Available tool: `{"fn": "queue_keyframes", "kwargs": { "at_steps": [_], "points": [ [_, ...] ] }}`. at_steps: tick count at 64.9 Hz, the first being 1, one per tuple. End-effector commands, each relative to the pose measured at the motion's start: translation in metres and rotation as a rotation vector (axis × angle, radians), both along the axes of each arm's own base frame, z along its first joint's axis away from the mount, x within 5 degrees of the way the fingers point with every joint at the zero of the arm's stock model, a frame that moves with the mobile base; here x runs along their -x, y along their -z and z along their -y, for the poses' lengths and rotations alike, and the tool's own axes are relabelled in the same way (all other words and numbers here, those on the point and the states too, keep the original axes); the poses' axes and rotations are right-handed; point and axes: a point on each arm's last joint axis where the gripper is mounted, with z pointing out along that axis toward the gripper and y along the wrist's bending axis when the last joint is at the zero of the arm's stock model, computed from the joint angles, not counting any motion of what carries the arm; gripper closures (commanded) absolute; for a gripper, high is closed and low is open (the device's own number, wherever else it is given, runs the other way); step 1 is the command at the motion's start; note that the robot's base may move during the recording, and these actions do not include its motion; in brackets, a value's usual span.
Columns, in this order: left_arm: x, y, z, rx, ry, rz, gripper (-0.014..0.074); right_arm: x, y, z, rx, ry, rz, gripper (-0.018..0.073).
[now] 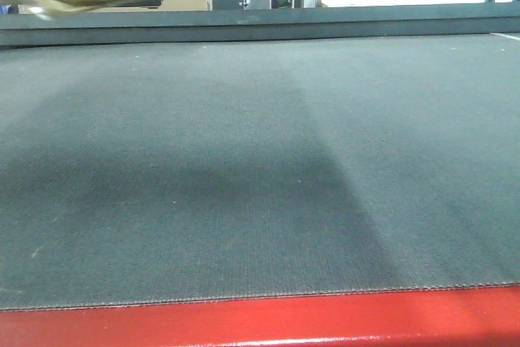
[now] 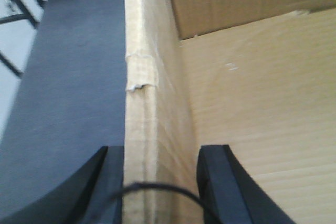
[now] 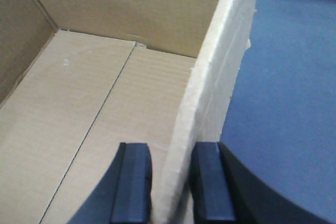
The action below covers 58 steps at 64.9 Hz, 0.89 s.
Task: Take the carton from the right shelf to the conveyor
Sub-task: 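Lower the carton onto the belt and open both grippers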
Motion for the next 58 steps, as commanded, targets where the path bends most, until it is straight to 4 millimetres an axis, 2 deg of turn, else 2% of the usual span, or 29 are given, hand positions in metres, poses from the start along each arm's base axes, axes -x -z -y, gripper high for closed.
{"fn": "queue_keyframes", "kwargs": {
  "at_steps": [1, 8, 16, 33, 46, 50, 54, 58],
  "points": [
    [-0.008, -0.001, 0.012, 0.027, 0.089, 0.038, 0.0613, -0.008, -0.007, 0.011, -0.006, 0.025, 0.058, 0.0627],
    [-0.028, 0.012, 0.024, 0.01, 0.1, -0.001, 0.0613, -0.03, 0.003, 0.022, 0.015, 0.101, 0.028, 0.0627],
    [-0.055, 0.033, 0.041, -0.019, 0.121, -0.041, 0.0613, -0.054, 0.02, 0.024, 0.047, 0.148, -0.02, 0.0627],
    [-0.102, 0.072, 0.071, -0.036, 0.185, -0.065, 0.0613, -0.105, 0.072, -0.002, 0.114, 0.147, -0.115, 0.0627],
    [-0.128, 0.096, 0.069, -0.002, 0.162, -0.116, 0.0611, -0.131, 0.107, -0.015, 0.164, 0.145, -0.172, 0.0627],
    [-0.132, 0.099, 0.064, 0.027, 0.146, -0.128, 0.058, -0.135, 0.113, -0.017, 0.172, 0.147, -0.184, 0.0622],
    [-0.134, 0.1, 0.061, 0.055, 0.136, -0.134, 0.0511, -0.136, 0.115, -0.017, 0.176, 0.147, -0.191, 0.0552],
    [-0.135, 0.1, 0.057, 0.069, 0.125, -0.138, 0.039, -0.136, 0.115, -0.017, 0.177, 0.147, -0.193, 0.041]
  ]
}}
